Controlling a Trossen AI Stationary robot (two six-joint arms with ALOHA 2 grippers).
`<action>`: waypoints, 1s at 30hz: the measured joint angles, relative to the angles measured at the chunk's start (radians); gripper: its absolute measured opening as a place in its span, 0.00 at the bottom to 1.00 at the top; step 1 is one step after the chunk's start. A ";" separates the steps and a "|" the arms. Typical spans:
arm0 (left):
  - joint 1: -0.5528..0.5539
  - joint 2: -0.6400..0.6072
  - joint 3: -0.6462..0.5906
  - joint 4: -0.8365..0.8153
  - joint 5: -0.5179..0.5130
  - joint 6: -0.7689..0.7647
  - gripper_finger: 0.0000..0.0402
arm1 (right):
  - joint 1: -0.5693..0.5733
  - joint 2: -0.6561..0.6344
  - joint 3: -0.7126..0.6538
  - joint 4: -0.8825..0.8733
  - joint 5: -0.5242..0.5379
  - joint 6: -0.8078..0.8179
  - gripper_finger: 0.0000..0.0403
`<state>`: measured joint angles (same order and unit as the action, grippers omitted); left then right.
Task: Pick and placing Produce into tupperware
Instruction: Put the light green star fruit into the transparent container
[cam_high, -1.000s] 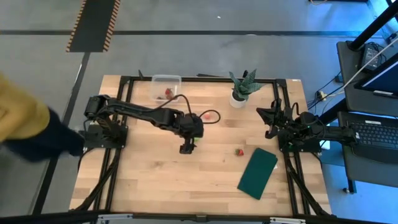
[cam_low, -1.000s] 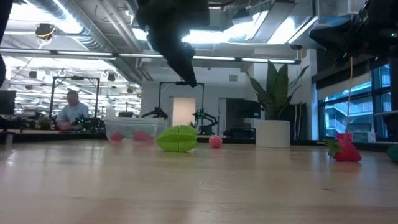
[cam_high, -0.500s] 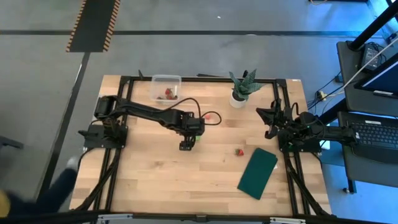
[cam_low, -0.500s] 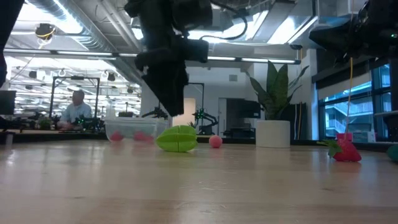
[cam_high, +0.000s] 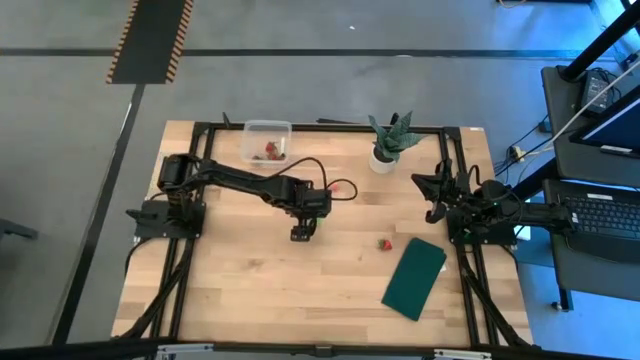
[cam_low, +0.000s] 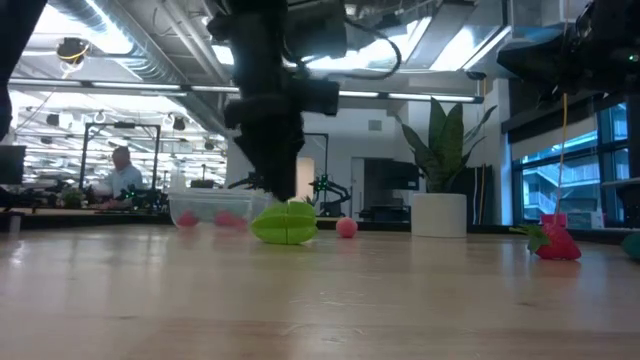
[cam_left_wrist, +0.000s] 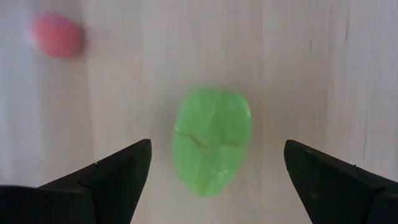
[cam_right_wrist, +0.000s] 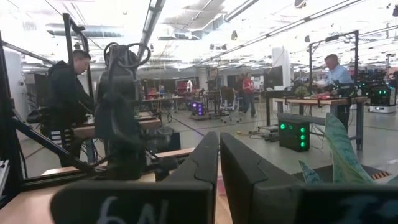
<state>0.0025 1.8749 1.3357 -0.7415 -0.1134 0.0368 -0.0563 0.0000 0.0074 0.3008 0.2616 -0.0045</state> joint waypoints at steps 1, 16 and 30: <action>-0.001 0.009 -0.001 -0.005 0.004 0.000 0.90 | 0.000 0.000 0.000 0.000 0.001 0.000 0.05; 0.015 0.070 -0.001 0.049 -0.014 0.002 0.87 | -0.001 0.000 0.000 -0.025 0.000 -0.003 0.05; 0.026 0.096 -0.001 0.050 0.030 -0.001 0.82 | -0.001 0.000 0.000 -0.037 0.001 -0.007 0.05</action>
<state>0.0280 1.9705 1.3346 -0.6913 -0.0837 0.0360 -0.0570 0.0002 0.0074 0.2638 0.2623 -0.0115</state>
